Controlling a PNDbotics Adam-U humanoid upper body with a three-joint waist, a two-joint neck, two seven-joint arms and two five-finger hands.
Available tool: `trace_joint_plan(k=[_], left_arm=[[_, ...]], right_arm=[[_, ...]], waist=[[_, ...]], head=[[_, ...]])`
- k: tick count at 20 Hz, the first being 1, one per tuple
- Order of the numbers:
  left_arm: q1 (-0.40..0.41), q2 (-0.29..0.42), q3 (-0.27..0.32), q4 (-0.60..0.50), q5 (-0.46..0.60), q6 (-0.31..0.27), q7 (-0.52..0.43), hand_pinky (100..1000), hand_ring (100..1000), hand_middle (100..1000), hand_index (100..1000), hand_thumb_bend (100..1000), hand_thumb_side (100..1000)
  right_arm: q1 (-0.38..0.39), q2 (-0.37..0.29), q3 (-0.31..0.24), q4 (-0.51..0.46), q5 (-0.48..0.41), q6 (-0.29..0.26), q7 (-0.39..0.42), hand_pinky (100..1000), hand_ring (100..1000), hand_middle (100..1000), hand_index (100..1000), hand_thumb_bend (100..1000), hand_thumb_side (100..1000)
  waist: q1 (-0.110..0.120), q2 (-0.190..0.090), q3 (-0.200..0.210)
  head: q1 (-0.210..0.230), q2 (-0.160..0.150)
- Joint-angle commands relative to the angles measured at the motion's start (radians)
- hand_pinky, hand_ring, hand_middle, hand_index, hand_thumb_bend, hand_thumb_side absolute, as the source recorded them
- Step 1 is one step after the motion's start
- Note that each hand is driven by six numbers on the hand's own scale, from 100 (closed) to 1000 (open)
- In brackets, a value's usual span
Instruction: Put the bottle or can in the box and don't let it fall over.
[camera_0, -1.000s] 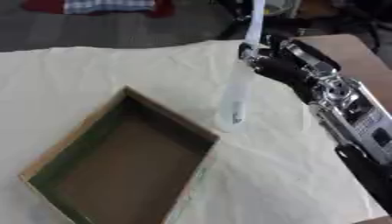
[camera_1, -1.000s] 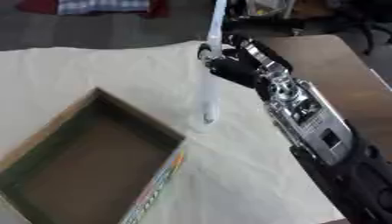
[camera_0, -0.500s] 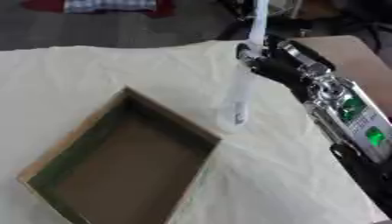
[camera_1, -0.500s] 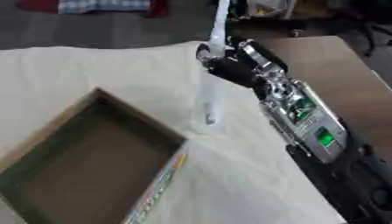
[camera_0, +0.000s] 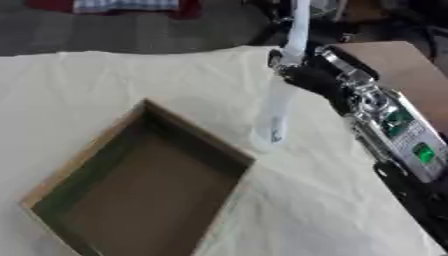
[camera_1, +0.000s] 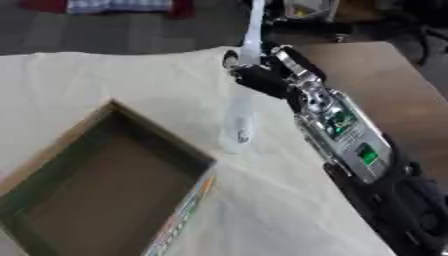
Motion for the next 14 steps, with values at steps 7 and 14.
trace_joint_plan(k=[7, 14], left_arm=[[-0.01, 0.019, 0.008, -0.011, 0.005, -0.001, -0.008, 1000, 1000, 1000, 717, 100, 625], [-0.012, 0.019, 0.008, -0.01, 0.006, 0.0, -0.011, 1000, 1000, 1000, 716, 100, 626]], right_arm=[[-0.019, -0.001, 0.0, 0.023, -0.039, -0.001, -0.008, 1000, 1000, 1000, 862, 100, 517], [-0.02, 0.011, 0.003, 0.047, -0.079, -0.009, -0.03, 984, 1000, 1000, 817, 100, 556]], waist=[[0.001, -0.015, 0.003], [0.0, -0.013, 0.007]], head=[[-0.006, -0.008], [-0.009, -0.01]])
